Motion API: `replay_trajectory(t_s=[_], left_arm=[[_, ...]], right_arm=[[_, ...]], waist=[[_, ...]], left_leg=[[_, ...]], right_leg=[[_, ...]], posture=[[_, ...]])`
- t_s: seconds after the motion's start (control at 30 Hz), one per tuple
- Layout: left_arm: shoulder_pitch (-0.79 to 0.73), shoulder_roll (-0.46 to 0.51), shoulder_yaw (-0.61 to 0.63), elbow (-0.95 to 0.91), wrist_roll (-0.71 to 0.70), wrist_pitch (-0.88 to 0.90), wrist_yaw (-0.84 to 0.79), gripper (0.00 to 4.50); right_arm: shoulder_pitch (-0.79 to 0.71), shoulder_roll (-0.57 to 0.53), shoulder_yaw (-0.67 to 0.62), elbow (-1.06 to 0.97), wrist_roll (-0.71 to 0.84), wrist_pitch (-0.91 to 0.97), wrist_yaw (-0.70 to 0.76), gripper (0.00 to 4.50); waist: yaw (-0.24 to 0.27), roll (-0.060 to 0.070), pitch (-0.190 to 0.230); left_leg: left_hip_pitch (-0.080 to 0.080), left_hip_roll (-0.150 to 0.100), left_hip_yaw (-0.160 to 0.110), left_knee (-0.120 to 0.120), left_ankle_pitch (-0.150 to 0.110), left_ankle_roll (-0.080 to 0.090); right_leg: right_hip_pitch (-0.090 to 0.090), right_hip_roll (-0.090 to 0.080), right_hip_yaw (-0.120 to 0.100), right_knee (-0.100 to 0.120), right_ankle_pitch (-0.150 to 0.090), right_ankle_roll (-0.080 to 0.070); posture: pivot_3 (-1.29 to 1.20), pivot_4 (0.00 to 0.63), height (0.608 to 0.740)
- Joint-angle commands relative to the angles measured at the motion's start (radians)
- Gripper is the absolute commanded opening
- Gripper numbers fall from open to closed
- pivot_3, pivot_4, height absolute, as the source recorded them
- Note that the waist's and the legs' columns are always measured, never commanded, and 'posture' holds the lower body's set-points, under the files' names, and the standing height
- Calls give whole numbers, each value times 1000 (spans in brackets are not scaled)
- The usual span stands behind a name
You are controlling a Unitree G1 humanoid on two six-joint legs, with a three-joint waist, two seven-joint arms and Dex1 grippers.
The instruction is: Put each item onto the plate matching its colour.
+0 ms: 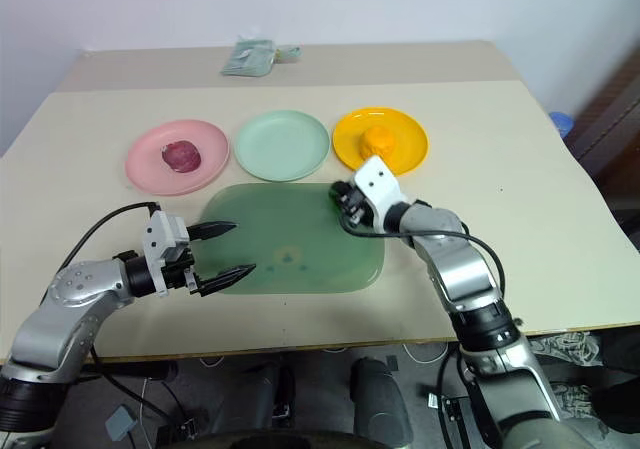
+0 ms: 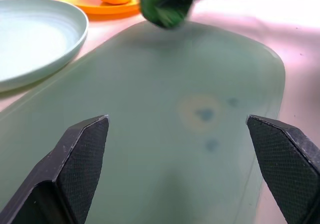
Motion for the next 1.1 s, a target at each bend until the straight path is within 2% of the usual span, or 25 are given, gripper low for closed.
replay_trajectory(t_s=[0.03,0.07,0.2,0.4,0.53,0.63,0.77,0.83,0.97,1.1], left_arm=[[-29,-2,94,46,-15,-11,47,4500],[-33,-3,99,52,-18,-11,50,4500],[-49,18,150,143,30,-46,85,4500],[4,11,178,85,21,-41,109,4500],[41,2,181,35,14,-27,132,4500],[60,-2,181,10,9,-17,146,4500],[60,-5,176,13,11,-16,157,4500],[62,-6,176,12,13,-17,162,4500],[76,5,202,34,22,-36,161,4500],[85,17,244,88,26,-62,155,4500]], right_arm=[[-147,97,-20,93,-7,-42,-71,1462],[-163,110,-20,116,-12,-45,-79,1462],[-412,276,-21,559,-61,-177,-194,1462],[-570,349,-73,930,-69,-351,-230,1462],[-597,359,-100,999,-65,-417,-223,2938],[-564,352,-102,948,-70,-455,-212,4406],[-459,307,-87,768,-69,-451,-155,4406],[-365,263,-84,596,-44,-412,-92,4406],[-117,99,-107,160,74,-247,75,4406],[134,-154,-203,-163,231,-64,244,4406]], waist=[[0,0,0],[2,0,0],[0,0,0],[1,0,0],[-2,0,0],[-12,0,0],[-22,0,0],[-21,0,0],[-12,0,0],[-12,0,0]], left_leg=[[0,1,0,0,0,0],[0,1,0,0,0,0],[0,0,1,0,0,-1],[-1,-1,2,-2,0,-1],[-1,-2,4,-2,0,-1],[-1,-1,3,-2,0,-1],[-1,0,2,-2,1,-2],[-1,0,1,-3,1,-2],[-2,-1,0,-3,0,-1],[-1,-1,0,-3,0,-1]], right_leg=[[0,1,0,0,0,0],[0,2,0,0,0,-1],[0,0,0,0,0,0],[-1,-2,0,-1,1,-1],[-1,-5,0,-1,1,-1],[-2,-4,0,0,1,-1],[-2,-4,-1,0,1,-1],[-2,-4,-1,0,1,-1],[-1,-6,-1,-1,1,-1],[-1,-8,-1,-1,1,-1]], posture=[[0,150,733],[0,150,733],[0,150,733],[0,150,733],[0,150,733],[0,150,733],[0,150,733],[0,150,733],[0,150,733],[0,150,733]])
